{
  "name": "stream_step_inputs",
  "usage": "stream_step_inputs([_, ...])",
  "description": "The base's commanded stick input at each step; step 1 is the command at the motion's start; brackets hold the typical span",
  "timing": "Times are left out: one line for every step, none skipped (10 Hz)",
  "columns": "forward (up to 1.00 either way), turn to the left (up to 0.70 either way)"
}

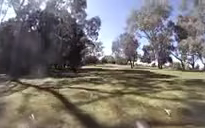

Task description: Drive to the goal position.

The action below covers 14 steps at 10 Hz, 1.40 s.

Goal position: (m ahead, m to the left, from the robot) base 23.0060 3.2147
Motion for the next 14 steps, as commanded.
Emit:
stream_step_inputs([1.00, 0.00])
stream_step_inputs([1.00, 0.00])
stream_step_inputs([1.00, 0.00])
stream_step_inputs([1.00, 0.00])
stream_step_inputs([1.00, 0.00])
stream_step_inputs([1.00, 0.00])
stream_step_inputs([1.00, 0.00])
stream_step_inputs([1.00, 0.00])
stream_step_inputs([1.00, 0.00])
stream_step_inputs([1.00, -0.27])
stream_step_inputs([1.00, -0.27])
stream_step_inputs([1.00, 0.00])
stream_step_inputs([1.00, 0.00])
stream_step_inputs([1.00, 0.00])
